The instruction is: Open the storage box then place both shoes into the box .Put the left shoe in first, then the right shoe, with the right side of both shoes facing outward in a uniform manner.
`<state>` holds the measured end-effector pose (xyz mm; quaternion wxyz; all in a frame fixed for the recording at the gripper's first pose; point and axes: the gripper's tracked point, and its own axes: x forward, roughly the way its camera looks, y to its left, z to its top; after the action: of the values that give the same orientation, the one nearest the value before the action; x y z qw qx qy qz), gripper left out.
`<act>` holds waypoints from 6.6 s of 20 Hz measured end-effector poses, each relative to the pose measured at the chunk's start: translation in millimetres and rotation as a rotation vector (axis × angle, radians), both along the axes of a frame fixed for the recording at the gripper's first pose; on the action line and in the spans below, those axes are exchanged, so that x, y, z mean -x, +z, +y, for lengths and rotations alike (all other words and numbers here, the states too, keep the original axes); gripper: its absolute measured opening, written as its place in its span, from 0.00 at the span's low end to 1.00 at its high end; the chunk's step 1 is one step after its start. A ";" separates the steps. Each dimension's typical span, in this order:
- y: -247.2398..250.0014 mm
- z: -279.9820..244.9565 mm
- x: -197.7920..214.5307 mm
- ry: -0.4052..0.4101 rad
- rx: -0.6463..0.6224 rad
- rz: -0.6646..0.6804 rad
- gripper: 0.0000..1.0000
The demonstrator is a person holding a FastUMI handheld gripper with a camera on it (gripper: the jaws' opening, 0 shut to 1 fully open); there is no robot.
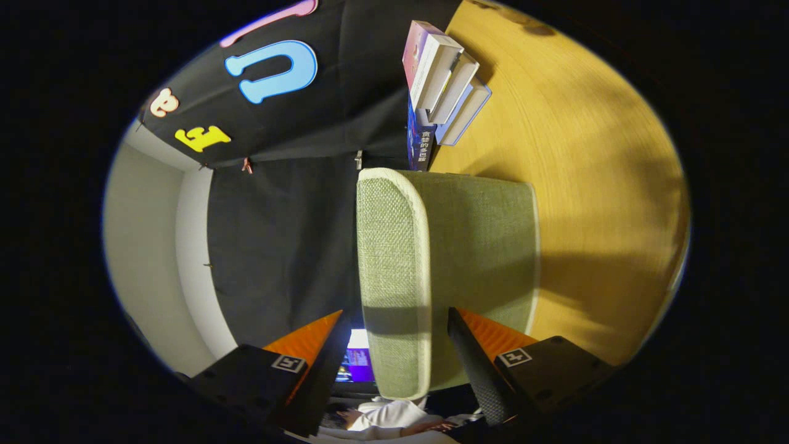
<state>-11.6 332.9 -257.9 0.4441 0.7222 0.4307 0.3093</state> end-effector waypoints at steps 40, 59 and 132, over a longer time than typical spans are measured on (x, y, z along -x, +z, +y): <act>202.2 175.7 -137.8 -0.157 0.402 -0.197 0.71; 44.0 -150.6 34.3 -0.075 1.395 -0.291 0.97; 17.9 74.4 -65.1 -0.042 1.197 0.140 0.05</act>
<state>53.6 407.3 -240.0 0.7501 0.3738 0.5437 -0.0441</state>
